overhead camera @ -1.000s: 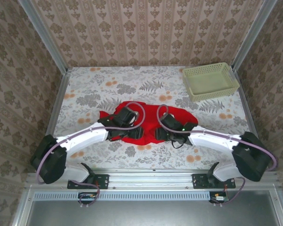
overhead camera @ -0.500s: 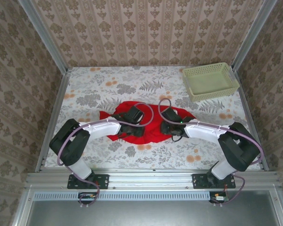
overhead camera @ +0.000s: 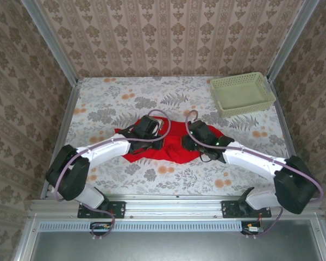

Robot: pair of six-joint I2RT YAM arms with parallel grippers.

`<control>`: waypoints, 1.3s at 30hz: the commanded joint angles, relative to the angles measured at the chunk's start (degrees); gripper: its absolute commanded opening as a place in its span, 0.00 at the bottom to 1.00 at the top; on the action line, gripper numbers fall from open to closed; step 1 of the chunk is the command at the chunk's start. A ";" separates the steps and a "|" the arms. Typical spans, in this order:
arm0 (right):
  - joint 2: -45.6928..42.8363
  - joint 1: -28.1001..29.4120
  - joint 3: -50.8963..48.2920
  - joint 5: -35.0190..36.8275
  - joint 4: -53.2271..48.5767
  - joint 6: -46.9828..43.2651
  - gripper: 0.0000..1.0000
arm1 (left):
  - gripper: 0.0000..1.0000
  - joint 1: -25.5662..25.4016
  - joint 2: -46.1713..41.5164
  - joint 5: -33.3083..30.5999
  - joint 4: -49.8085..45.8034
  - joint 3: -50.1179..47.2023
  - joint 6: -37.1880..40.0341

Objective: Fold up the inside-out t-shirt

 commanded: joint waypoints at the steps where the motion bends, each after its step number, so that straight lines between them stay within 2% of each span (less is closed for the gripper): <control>1: 1.02 2.10 -2.12 -4.82 6.13 1.94 0.39 | 0.00 1.04 -1.32 6.21 4.03 -2.15 -1.48; 4: 3.87 2.08 -1.96 -7.03 10.24 3.36 0.39 | 0.00 1.60 -1.32 8.62 5.66 -2.78 -2.32; 12: 10.47 2.13 -1.81 -10.21 16.98 5.80 0.44 | 0.00 1.75 -1.33 9.28 5.60 -3.04 -2.86; 15: 11.88 2.12 -1.50 -9.59 18.03 6.22 0.41 | 0.00 1.80 -1.35 9.48 5.82 -3.28 -3.03; 19: 12.16 2.05 -1.19 -7.55 18.53 5.81 0.35 | 0.00 1.80 -1.40 9.57 5.64 -3.40 -3.24; 26: 11.79 2.17 0.94 -5.47 14.05 3.94 0.10 | 0.00 1.83 -1.36 8.28 4.37 -3.19 -2.77; 29: 8.97 3.13 0.92 -2.14 9.37 2.07 0.00 | 0.00 3.07 -0.67 6.38 2.34 -2.39 -3.78; 33: -0.04 7.45 -2.24 5.76 4.99 -4.61 0.00 | 0.00 8.87 0.63 9.82 1.38 -1.14 -5.66; 37: -10.31 8.93 -6.14 6.74 1.10 -8.33 0.00 | 0.03 9.87 1.36 6.04 -4.60 3.72 -2.88; 39: -16.04 9.14 -7.74 6.56 -0.62 -9.35 0.00 | 0.04 11.10 2.68 6.41 -5.27 4.78 -3.33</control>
